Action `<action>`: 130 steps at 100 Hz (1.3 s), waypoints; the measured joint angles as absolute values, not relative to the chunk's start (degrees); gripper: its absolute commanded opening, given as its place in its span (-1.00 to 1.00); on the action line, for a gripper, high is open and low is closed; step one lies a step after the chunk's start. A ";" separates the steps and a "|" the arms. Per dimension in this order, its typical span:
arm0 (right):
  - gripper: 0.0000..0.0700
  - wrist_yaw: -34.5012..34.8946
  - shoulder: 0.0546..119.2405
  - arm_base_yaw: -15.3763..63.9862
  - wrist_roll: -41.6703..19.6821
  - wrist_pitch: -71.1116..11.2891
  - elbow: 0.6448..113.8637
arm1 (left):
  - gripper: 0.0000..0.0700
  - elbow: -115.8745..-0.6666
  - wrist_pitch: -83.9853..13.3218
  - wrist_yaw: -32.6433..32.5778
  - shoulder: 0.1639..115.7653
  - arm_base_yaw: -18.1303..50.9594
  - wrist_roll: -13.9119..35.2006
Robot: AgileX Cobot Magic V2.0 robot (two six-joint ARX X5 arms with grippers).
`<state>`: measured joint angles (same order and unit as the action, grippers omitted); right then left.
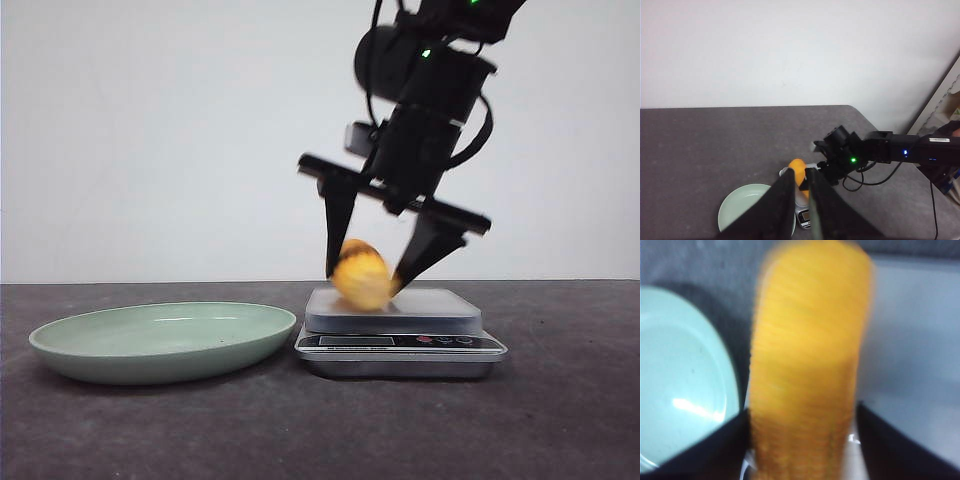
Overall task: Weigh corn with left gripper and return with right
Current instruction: 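Lower the right gripper onto the corn on the scale and close, then lift the corn with the right gripper and carry it toward the plate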
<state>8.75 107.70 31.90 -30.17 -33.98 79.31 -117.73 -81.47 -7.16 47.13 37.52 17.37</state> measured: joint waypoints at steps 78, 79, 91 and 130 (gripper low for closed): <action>-0.98 4.27 80.40 36.73 -17.87 -11.40 80.12 | -1.00 -117.73 -81.47 -7.46 46.92 37.52 15.03; -0.98 4.25 79.94 37.10 -17.63 -10.72 80.12 | -1.00 -117.73 -81.47 -7.53 46.92 37.52 14.94; -0.98 4.23 76.27 41.04 -14.46 -4.60 80.62 | -1.00 -117.73 -81.47 -7.66 46.92 37.52 14.11; -0.98 2.59 80.38 45.17 -12.21 -8.95 80.86 | -1.00 -117.73 -81.47 -7.81 46.92 37.52 13.85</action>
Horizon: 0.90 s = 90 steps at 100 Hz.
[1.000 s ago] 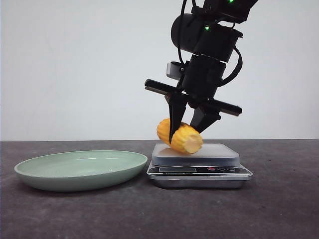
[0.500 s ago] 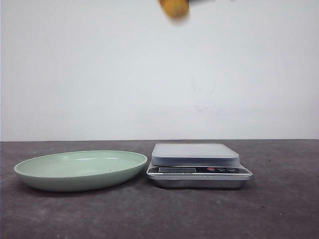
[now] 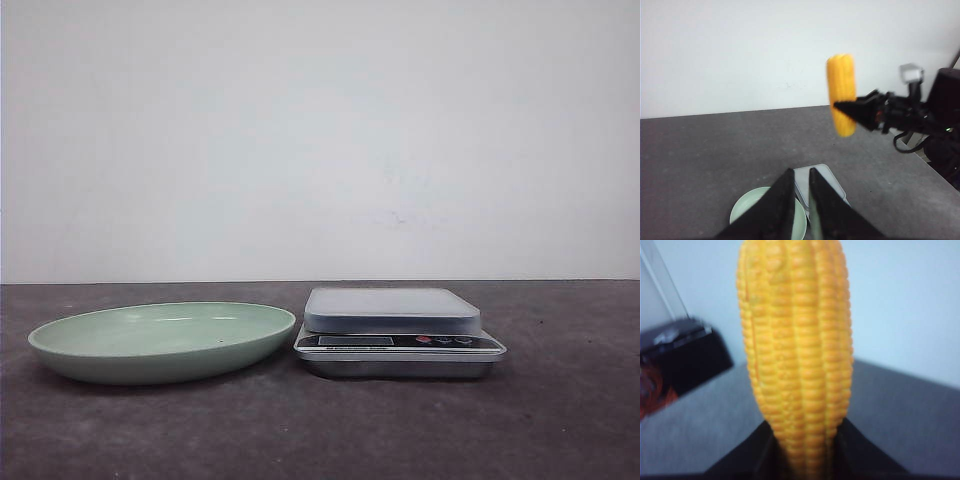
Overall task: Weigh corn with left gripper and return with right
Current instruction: 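Lift the corn with the right gripper and carry it toward the plate, then lower the corn onto the green plate and open the right gripper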
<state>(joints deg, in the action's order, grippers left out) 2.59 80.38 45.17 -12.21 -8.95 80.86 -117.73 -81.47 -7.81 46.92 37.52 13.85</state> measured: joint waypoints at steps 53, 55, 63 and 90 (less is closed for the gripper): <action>-0.98 18.35 104.90 45.41 -22.20 -25.41 80.84 | -1.00 -117.73 -81.47 -7.55 46.89 37.52 13.47; -0.98 19.05 105.82 45.45 -22.70 -25.43 80.84 | -1.00 -117.73 -81.47 -7.53 46.89 37.52 13.50; -0.98 19.73 108.57 45.69 -24.32 -25.30 80.71 | -1.00 -117.73 -81.47 -7.55 46.89 37.52 13.47; -0.98 19.22 110.56 45.69 -26.94 -21.06 80.53 | -1.00 -117.73 -81.47 -6.02 46.85 37.52 14.59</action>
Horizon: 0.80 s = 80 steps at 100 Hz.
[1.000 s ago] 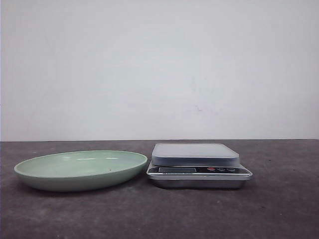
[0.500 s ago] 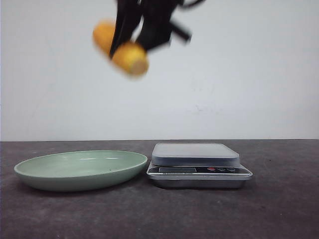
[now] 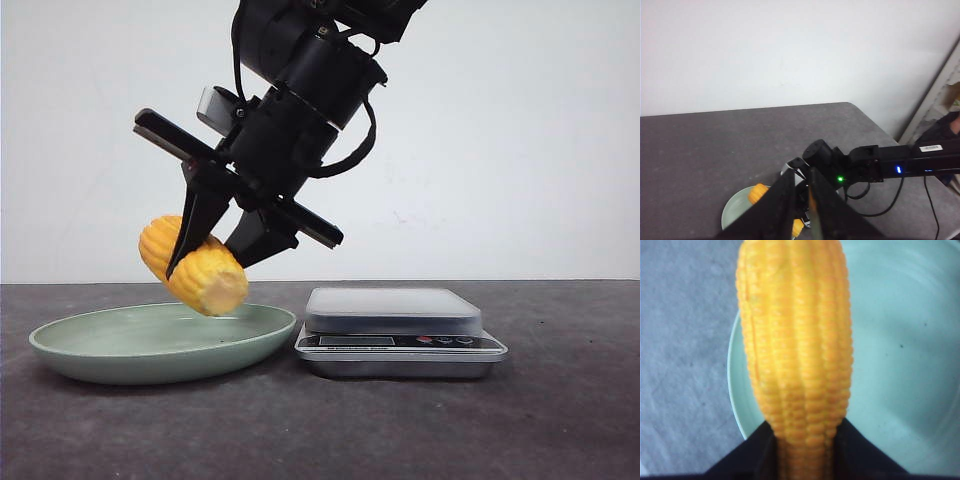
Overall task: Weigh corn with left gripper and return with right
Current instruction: 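Lower the corn onto the green plate and open the right gripper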
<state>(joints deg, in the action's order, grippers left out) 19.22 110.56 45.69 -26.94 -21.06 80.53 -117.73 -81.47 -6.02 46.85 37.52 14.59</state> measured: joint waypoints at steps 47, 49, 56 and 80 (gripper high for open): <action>0.74 19.31 110.56 45.67 -27.49 -19.90 80.53 | -1.00 -117.32 -81.47 -6.07 46.85 37.52 14.66; 0.74 19.38 110.56 45.58 -27.49 -19.88 80.53 | -1.00 -117.19 -81.47 -6.07 46.85 37.52 14.66; 0.71 19.53 110.56 45.28 -27.49 -19.97 80.64 | -1.00 -116.64 -81.47 -6.07 46.83 37.52 14.66; -0.99 22.59 108.60 44.91 -27.18 -21.63 82.37 | -1.00 -112.88 -81.47 -6.07 46.78 37.52 14.66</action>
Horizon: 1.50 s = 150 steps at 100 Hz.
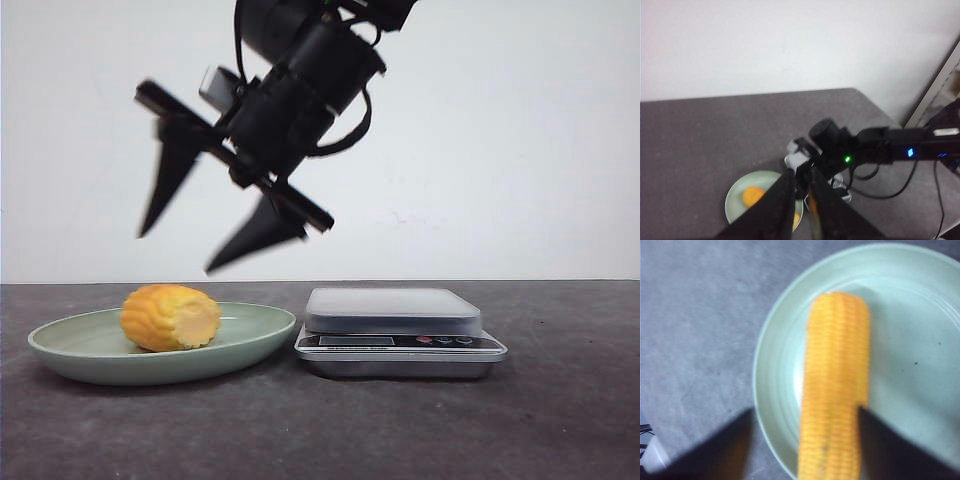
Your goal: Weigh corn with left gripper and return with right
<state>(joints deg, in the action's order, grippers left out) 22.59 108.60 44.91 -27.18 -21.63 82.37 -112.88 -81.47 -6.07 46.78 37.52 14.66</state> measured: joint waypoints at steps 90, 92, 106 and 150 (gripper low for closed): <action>-0.99 -19.75 41.23 52.84 3.90 -44.03 77.28 | -1.00 -105.30 -81.47 -19.35 43.70 37.54 14.50; -1.00 -19.81 39.66 52.84 3.97 -43.64 76.40 | -1.00 -105.30 -81.47 -19.86 43.70 37.52 14.39; -0.99 -23.20 29.34 52.84 4.23 -41.43 68.42 | -1.00 -104.99 -81.47 -24.21 43.70 37.52 13.28; -1.00 -28.25 17.08 52.84 3.99 -33.87 52.14 | -1.00 -102.35 -71.88 -26.65 43.88 37.52 13.78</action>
